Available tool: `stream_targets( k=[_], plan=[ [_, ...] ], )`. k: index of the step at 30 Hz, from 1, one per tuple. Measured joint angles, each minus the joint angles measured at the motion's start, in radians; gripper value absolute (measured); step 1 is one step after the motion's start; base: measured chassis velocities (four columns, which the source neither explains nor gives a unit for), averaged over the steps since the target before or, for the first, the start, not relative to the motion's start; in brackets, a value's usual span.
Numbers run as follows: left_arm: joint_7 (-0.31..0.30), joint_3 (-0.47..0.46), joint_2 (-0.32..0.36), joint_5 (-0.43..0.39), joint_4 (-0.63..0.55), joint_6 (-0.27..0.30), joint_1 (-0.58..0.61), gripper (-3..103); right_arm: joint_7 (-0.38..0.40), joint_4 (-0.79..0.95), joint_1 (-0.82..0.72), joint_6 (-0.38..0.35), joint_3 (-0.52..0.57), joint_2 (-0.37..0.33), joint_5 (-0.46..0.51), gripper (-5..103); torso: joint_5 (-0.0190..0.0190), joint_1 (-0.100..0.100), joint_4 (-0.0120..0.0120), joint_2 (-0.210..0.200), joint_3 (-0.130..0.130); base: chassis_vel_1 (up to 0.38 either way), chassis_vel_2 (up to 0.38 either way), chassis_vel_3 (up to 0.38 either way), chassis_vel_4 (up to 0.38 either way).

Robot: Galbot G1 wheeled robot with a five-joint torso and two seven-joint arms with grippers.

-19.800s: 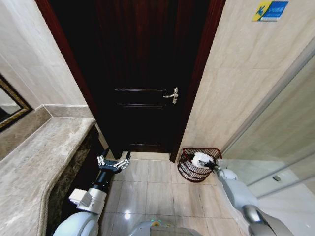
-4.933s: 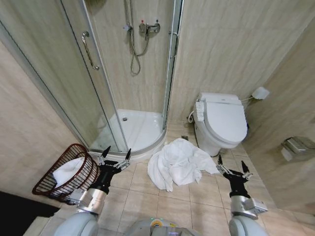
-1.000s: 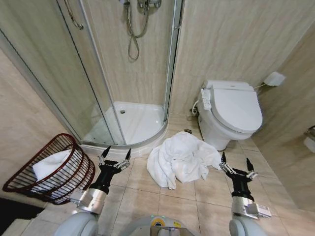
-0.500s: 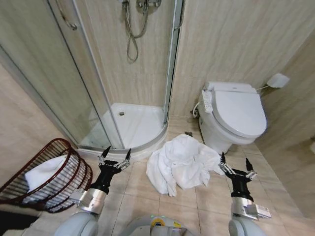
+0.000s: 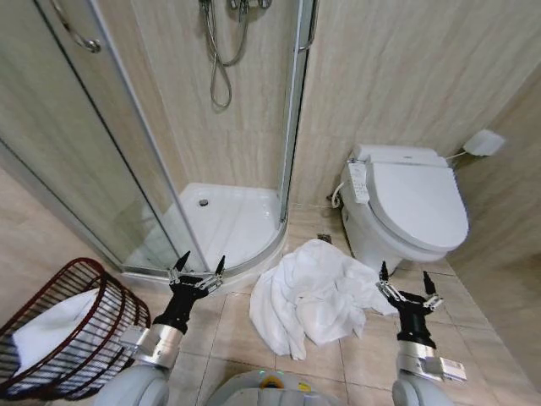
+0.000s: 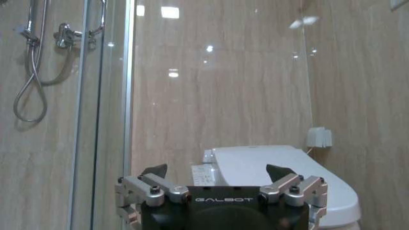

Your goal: Discard the used towel into the hamper.

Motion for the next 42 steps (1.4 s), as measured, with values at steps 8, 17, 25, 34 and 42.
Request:
stream_targets(
  k=[8, 17, 25, 34, 42],
  plan=[
    [0.000, 0.000, 0.000, 0.000, 0.000, 0.000, 0.000, 99, 0.000, -0.003, 0.003, 0.000, -0.001, 0.000, 0.000, 100, 0.0002, 0.001, -0.0001, 0.000, 0.001, -0.048, -0.031, -0.020, -0.041],
    [0.000, 0.000, 0.000, 0.000, 0.000, 0.000, 0.000, 99, 0.000, -0.004, 0.002, 0.004, -0.005, 0.002, 0.009, 100, 0.0002, 0.001, -0.0003, 0.001, 0.001, -0.045, -0.041, -0.043, -0.041],
    [0.000, 0.000, 0.000, 0.000, 0.000, 0.000, 0.000, 99, -0.013, -0.005, 0.001, 0.004, -0.007, 0.003, 0.012, 100, 0.0001, 0.001, -0.0002, 0.001, 0.001, 0.000, 0.000, 0.000, 0.000],
    [0.000, 0.000, 0.000, 0.000, 0.000, 0.000, 0.000, 99, -0.017, -0.009, 0.000, 0.011, -0.006, 0.002, 0.016, 100, 0.0002, 0.001, -0.0002, 0.002, 0.002, -0.022, -0.022, 0.057, 0.038],
    [0.000, 0.000, 0.000, 0.000, 0.000, 0.000, 0.000, 99, -0.023, -0.009, -0.004, 0.019, -0.003, 0.000, 0.023, 100, 0.0001, 0.001, -0.0004, 0.002, 0.002, 0.000, 0.000, 0.000, 0.000]
  ],
)
